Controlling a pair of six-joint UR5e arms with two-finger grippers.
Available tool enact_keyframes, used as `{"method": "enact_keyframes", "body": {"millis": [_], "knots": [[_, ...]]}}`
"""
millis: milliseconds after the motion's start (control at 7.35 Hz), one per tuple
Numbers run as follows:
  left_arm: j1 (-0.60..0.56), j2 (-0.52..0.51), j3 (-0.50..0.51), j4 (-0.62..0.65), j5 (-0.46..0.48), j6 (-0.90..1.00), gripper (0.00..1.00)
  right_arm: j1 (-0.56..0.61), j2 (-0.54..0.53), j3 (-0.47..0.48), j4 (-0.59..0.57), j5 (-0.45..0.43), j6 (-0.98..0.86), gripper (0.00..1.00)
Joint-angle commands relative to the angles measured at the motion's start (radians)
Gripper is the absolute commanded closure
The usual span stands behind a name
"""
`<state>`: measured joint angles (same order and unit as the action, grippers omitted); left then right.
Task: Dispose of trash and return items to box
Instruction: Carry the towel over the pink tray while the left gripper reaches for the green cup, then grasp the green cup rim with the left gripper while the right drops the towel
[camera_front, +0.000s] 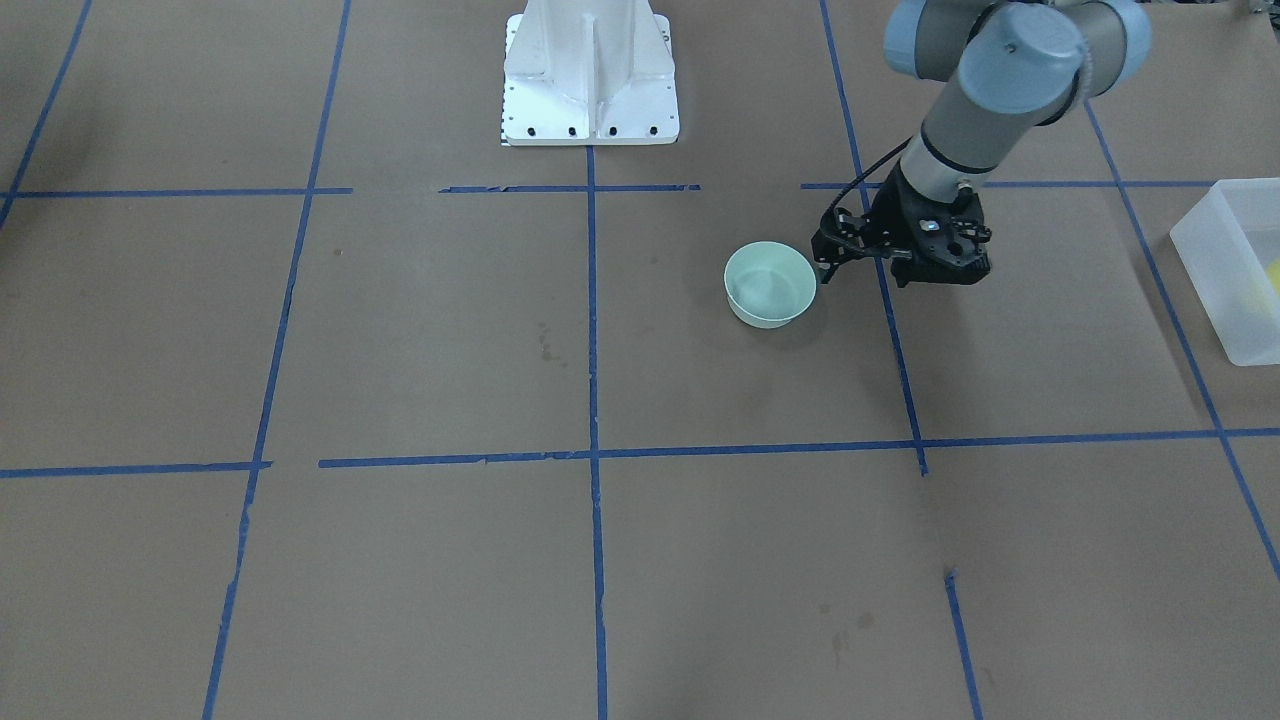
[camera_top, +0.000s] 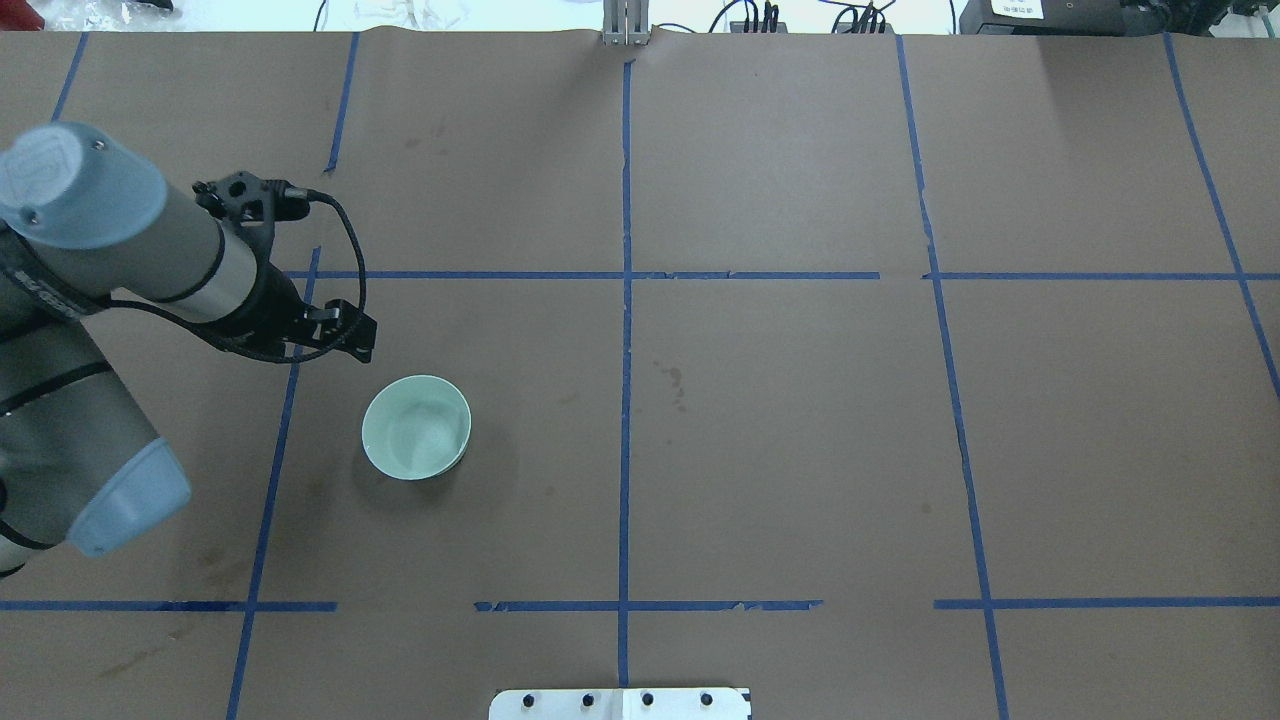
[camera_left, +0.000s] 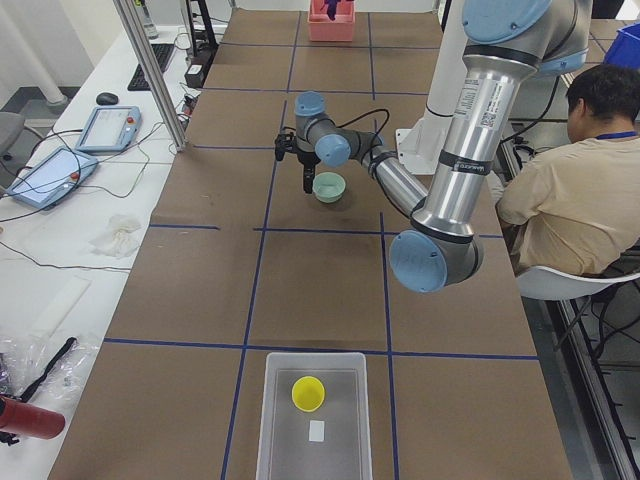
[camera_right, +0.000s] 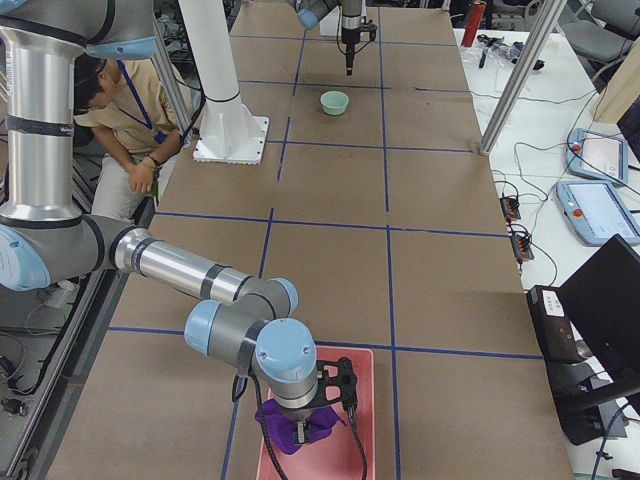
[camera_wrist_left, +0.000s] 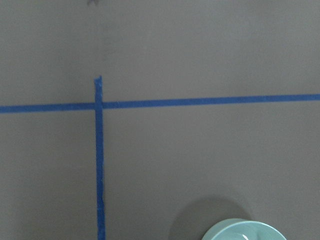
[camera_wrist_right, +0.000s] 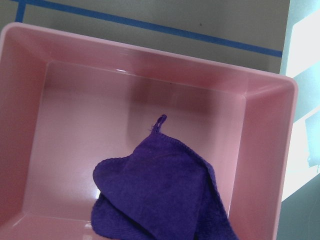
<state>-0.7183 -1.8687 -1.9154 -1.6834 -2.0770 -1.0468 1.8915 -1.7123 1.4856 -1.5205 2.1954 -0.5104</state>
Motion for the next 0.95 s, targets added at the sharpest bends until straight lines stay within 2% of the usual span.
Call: {"method": "enact_keyframes", "body": {"millis": [0, 272, 408, 680, 817], "knots": [[0.065, -0.013, 0.088, -0.097, 0.025, -0.047, 0.00, -0.008, -0.004, -0.040, 0.025, 0.003, 0.007, 0.00], [0.100, -0.013, 0.117, -0.130, 0.026, -0.071, 0.01, -0.034, 0.000, -0.033, 0.026, 0.026, 0.016, 0.00], [0.112, -0.013, 0.128, -0.130, 0.026, -0.072, 0.04, -0.060, 0.002, -0.025, 0.054, 0.079, 0.024, 0.00], [0.129, -0.013, 0.144, -0.130, 0.028, -0.070, 0.21, -0.124, 0.002, -0.018, 0.167, 0.165, 0.181, 0.00], [0.131, -0.012, 0.144, -0.130, 0.029, -0.068, 0.61, -0.155, 0.002, -0.004, 0.201, 0.168, 0.232, 0.00]]}}
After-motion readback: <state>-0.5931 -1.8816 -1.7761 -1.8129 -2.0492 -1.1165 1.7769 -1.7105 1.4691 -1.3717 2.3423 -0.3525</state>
